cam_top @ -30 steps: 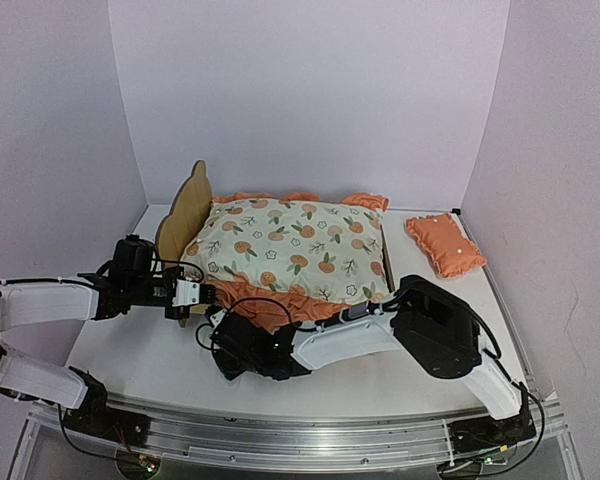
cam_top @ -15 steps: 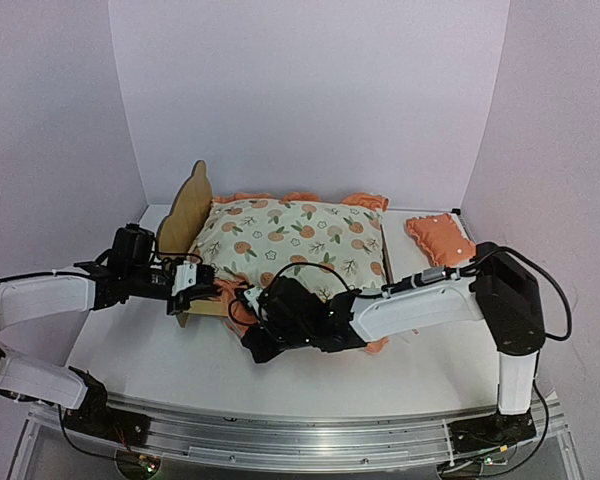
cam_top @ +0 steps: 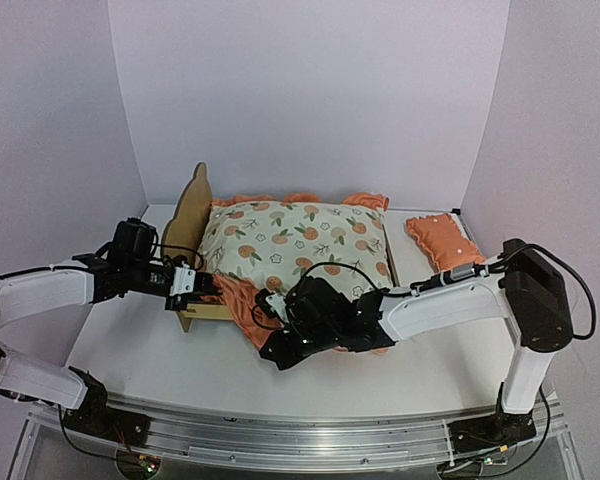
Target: Set up the pet bed
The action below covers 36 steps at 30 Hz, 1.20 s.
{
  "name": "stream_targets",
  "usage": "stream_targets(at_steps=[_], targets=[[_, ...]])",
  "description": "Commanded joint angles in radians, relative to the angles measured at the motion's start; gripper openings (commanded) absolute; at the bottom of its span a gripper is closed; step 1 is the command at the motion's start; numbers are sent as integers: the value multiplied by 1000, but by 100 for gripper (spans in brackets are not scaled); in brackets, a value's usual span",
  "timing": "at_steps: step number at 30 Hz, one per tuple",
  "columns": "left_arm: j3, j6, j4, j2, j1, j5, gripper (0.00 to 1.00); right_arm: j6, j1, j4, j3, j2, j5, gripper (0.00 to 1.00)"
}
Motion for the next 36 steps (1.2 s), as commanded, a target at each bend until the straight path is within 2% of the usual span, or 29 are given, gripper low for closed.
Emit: stream_targets(at_steps=[1, 4, 7, 12, 17, 20, 23, 27, 31, 36], targets=[[-97, 249, -133, -77, -67, 30, 0, 6, 10, -17, 56, -60, -157, 0], [-125, 260, -115, -77, -122, -10, 0, 19, 8, -15, 85, -49, -185, 0], [-154, 332, -108, -61, -159, -50, 0, 32, 1, -15, 86, -45, -188, 0], [-206, 412, 7, 4, -191, -165, 0, 36, -4, -16, 104, -37, -191, 0], [-246, 430, 152, 82, -242, -276, 0, 47, -4, -16, 126, -21, -221, 0], [-242, 351, 204, 91, -250, -281, 1, 44, -5, -15, 127, -23, -219, 0], [-228, 254, 247, 92, -250, -278, 10, 60, -3, -7, 128, -3, -228, 0], [-257, 248, 245, 90, -251, -251, 23, 104, -3, 47, 141, 45, -259, 0], [-278, 208, 234, 76, -251, -233, 40, 119, -3, 75, 145, 68, -262, 0], [-263, 127, 178, 3, -251, -176, 44, 126, -2, 89, 145, 79, -265, 0]])
